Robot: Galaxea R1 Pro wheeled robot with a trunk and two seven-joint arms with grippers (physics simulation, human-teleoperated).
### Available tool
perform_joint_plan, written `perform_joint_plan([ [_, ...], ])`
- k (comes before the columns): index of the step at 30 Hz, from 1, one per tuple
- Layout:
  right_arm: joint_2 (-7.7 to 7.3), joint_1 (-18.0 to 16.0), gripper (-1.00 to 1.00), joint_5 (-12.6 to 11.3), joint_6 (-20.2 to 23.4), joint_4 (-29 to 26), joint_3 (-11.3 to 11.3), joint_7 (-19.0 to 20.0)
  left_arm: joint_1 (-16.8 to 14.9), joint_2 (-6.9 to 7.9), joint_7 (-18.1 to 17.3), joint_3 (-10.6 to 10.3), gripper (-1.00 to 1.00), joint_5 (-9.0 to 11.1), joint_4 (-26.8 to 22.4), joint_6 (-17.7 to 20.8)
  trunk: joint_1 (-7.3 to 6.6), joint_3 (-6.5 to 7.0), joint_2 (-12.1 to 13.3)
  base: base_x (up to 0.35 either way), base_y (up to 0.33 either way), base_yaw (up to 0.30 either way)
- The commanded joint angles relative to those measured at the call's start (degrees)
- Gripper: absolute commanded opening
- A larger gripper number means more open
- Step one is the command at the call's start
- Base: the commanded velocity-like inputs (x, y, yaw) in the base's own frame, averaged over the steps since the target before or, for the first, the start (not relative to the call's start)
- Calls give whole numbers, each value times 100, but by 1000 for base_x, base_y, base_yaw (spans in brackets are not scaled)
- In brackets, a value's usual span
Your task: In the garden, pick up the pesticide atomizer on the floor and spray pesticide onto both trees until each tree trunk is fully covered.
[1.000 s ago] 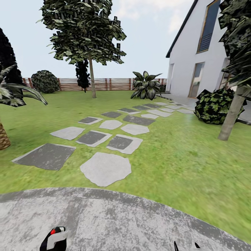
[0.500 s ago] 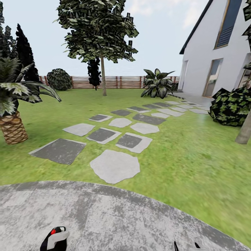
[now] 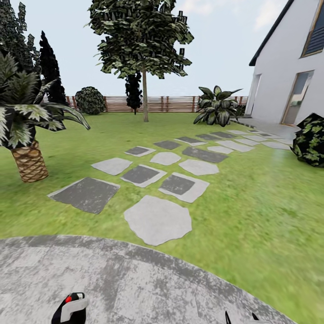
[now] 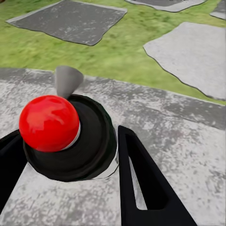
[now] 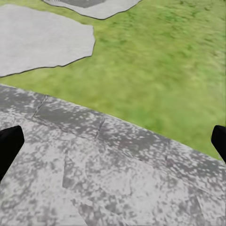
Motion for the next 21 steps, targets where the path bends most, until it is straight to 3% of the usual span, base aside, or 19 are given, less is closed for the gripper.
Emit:
perform_joint_plan([
  [1, -2, -3, 100, 25, -15, 5, -14, -10, -4, 0, 18, 2, -100, -8, 4, -18, 2, -6, -2, 339, 0, 12],
  [15, -17, -5, 100, 19, -22, -7, -35, -23, -4, 0, 50, 3, -100, -8, 4, -9, 2, -6, -2, 339, 0, 1],
  [21, -13, -7, 100, 18, -24, -28, -42, -33, -4, -2, 93, 3, -100, -8, -37, -9, 2, -28, -2, 339, 0, 184],
])
